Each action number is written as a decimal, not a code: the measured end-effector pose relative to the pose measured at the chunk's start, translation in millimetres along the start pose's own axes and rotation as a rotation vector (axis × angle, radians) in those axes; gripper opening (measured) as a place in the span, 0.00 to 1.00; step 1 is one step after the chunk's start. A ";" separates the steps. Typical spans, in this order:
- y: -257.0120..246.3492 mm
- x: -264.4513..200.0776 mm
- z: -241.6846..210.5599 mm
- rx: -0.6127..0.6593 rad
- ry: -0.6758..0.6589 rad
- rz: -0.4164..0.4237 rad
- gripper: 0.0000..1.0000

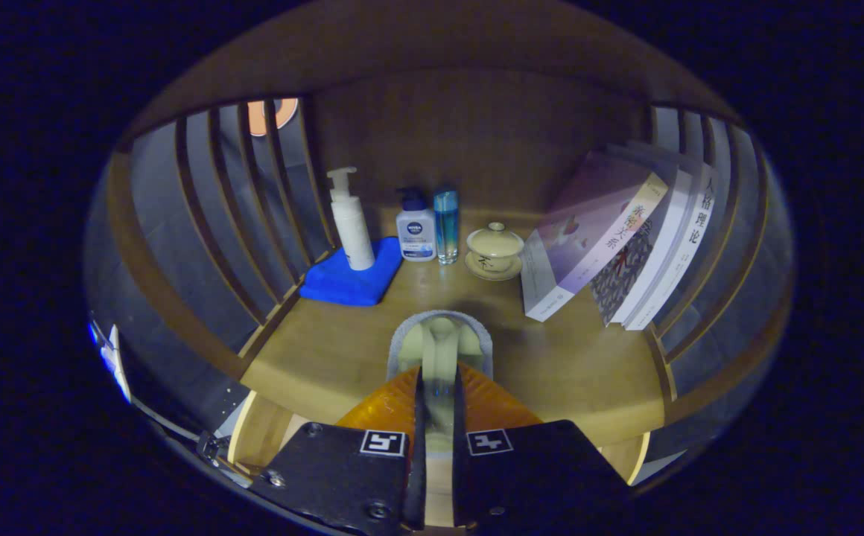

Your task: Pull open the drawer, take out the items inside it, and place them on the countertop above the cabinet.

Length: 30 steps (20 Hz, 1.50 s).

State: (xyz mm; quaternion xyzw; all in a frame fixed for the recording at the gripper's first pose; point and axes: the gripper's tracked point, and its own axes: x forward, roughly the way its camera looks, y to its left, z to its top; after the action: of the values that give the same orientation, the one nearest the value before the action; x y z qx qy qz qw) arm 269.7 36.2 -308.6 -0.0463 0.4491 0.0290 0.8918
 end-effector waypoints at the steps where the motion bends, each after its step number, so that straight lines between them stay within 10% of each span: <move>1: 0.8 6.7 2.3 0.003 0.009 -0.004 0.17; 15: -14.1 66.4 7.3 -0.019 0.052 -0.094 0.17; 23: -15.3 43.3 8.2 0.000 0.005 -0.098 0.57; 26: -3.2 24.1 -9.6 -0.011 0.008 -0.055 0.91; 30: 13.5 -6.9 -23.4 -0.039 -0.026 -0.025 0.92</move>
State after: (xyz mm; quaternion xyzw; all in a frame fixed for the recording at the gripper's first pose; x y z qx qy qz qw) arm 245.6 46.9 -317.7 -0.0688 0.4364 0.0270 0.8967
